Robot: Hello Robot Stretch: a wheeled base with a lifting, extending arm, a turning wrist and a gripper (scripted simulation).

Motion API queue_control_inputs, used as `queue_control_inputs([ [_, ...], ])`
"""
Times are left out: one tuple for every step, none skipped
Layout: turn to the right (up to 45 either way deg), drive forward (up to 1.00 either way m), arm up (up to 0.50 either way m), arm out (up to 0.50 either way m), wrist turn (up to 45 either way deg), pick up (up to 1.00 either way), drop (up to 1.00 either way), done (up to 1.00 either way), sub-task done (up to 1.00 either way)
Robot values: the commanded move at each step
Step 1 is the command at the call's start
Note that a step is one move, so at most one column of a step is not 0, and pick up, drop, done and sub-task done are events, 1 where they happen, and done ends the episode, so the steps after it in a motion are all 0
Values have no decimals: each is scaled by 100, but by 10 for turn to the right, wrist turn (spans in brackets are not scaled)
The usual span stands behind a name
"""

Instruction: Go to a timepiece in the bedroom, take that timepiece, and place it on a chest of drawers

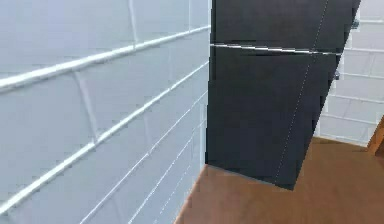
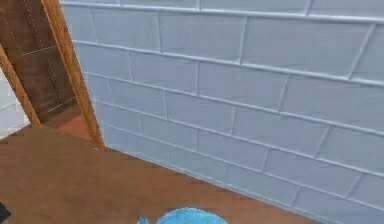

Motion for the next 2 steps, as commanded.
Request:
queue_control_inputs([
  [-180, 0, 0, 0, 0, 0, 0, 0, 0],
  [0, 25, 0, 0, 0, 0, 0, 0, 0],
])
